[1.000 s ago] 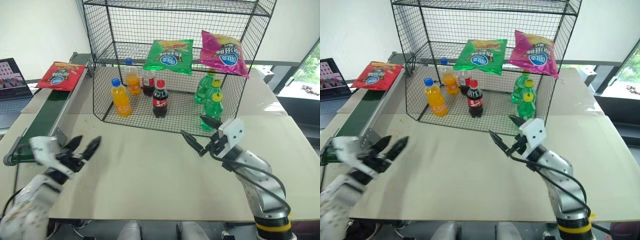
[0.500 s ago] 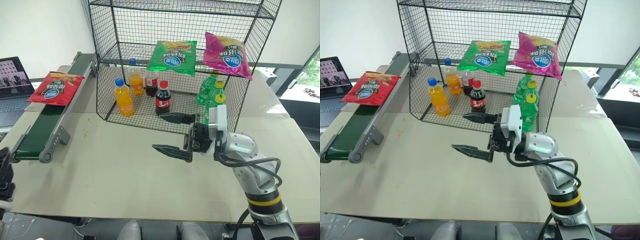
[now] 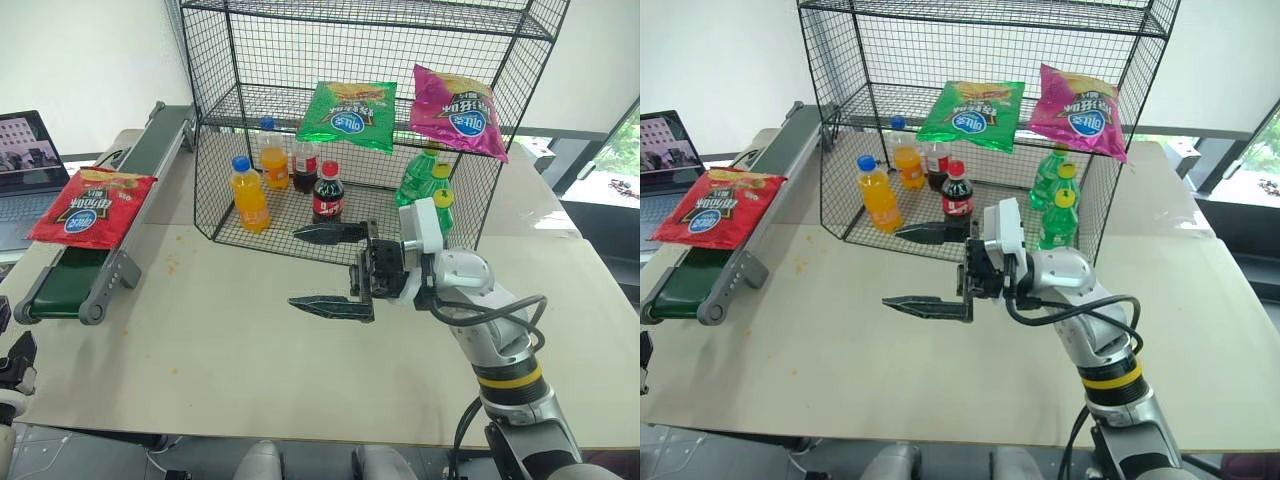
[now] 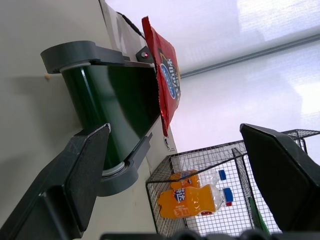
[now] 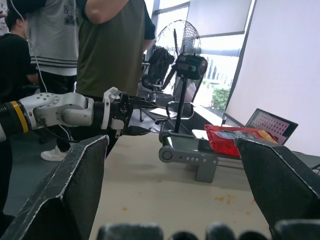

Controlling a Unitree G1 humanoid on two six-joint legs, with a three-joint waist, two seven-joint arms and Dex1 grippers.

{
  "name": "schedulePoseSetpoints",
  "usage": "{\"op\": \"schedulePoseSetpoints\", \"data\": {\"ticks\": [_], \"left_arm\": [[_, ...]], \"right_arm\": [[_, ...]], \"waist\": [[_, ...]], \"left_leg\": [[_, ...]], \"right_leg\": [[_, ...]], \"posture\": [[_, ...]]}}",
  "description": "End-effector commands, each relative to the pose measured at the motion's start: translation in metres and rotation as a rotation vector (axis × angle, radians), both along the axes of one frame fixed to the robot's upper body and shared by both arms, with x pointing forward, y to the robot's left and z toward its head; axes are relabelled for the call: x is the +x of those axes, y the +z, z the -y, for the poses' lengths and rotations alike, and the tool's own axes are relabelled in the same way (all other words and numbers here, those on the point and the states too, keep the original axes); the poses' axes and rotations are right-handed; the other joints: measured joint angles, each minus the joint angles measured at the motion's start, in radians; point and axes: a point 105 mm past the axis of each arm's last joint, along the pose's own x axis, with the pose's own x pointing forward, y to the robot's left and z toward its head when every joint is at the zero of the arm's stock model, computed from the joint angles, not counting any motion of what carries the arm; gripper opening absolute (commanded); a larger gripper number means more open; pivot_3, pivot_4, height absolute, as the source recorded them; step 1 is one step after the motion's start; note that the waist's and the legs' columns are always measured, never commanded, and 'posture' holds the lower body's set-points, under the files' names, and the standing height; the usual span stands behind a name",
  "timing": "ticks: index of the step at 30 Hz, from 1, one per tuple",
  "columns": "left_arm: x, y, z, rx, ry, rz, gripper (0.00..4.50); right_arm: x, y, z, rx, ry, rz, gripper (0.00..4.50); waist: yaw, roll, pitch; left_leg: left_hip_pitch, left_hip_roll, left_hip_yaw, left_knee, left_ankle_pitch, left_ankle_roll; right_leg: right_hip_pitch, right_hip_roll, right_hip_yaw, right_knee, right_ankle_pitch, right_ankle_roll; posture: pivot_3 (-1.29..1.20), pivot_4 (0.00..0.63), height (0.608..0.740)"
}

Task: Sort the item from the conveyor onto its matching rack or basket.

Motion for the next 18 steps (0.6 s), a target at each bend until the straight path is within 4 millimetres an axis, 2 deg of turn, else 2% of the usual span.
{"op": "schedulePoseSetpoints", "data": {"ticks": [1,18], "left_arm": [[0.000,0.007,-0.003,0.016,-0.001,0.016,4.44],[0.002,0.002,-0.014,0.046,0.006,-0.002,4.44]], "right_arm": [[-0.004,0.012,0.000,0.027,0.005,0.061,4.50],[-0.003,0.016,0.003,0.035,-0.024,0.065,4.50]], "waist": [[0.000,0.000,0.000],[0.003,0.000,0.000]], "left_leg": [[0.000,0.000,0.000,0.000,0.000,0.000],[-0.001,0.000,0.001,0.000,0.000,0.000]], "right_leg": [[0.000,0.000,0.000,0.000,0.000,0.000],[-0.001,0.000,0.000,0.000,0.000,0.000]], "posture": [[0.00,0.150,0.740],[0.00,0.150,0.740]]}}
